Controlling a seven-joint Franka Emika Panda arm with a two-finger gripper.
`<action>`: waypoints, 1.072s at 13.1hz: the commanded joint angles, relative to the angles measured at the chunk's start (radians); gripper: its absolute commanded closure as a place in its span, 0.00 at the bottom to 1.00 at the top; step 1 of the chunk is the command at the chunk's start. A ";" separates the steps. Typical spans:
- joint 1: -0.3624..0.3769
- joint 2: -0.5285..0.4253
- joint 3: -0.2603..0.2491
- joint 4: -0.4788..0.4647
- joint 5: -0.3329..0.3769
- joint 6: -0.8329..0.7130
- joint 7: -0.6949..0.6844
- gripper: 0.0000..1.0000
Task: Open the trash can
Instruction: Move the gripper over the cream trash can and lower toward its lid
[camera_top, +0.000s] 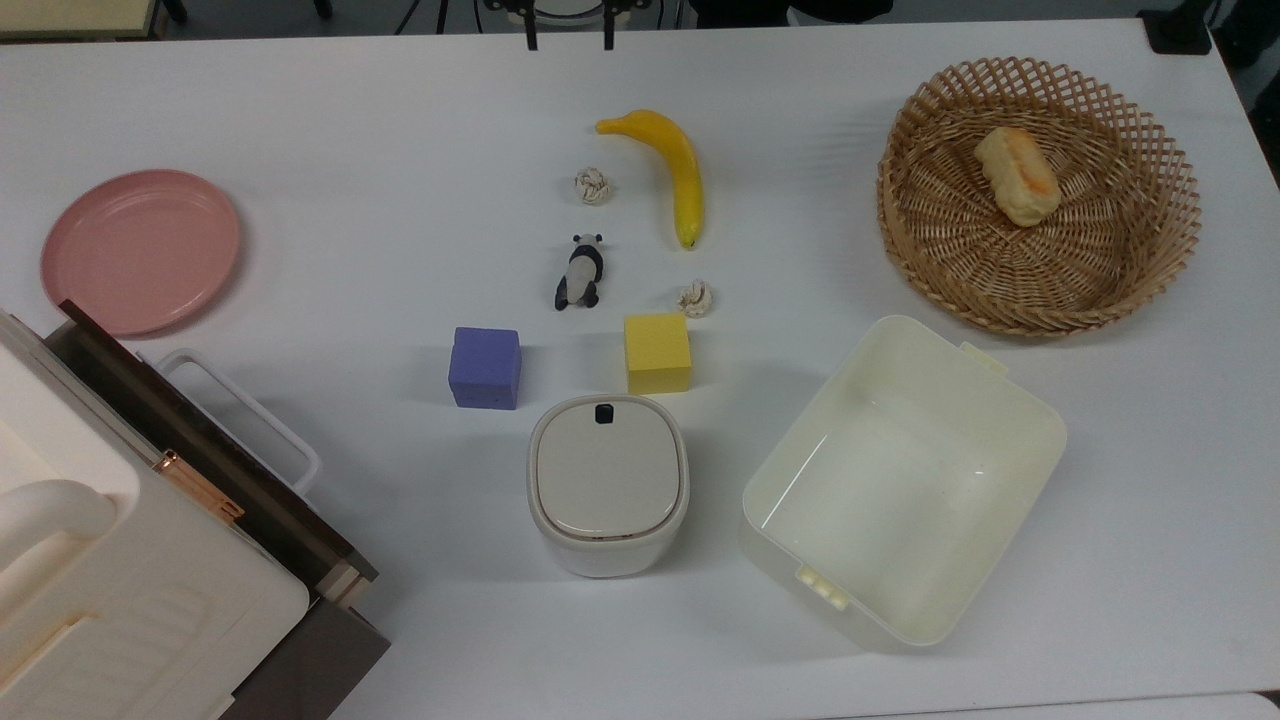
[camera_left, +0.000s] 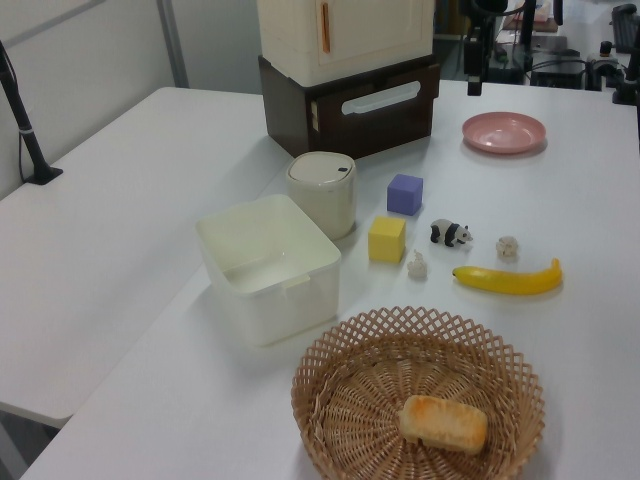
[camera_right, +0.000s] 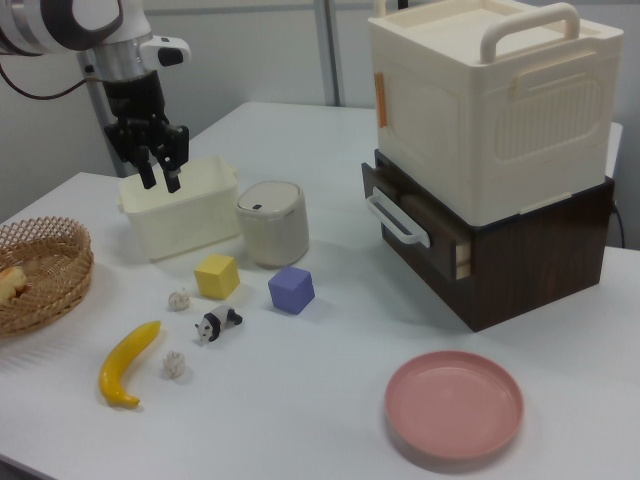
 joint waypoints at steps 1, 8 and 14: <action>0.005 0.000 -0.009 0.004 -0.001 0.012 -0.004 1.00; 0.005 0.002 -0.008 0.004 -0.001 0.014 -0.004 1.00; 0.005 0.032 -0.008 0.004 0.000 0.083 -0.004 1.00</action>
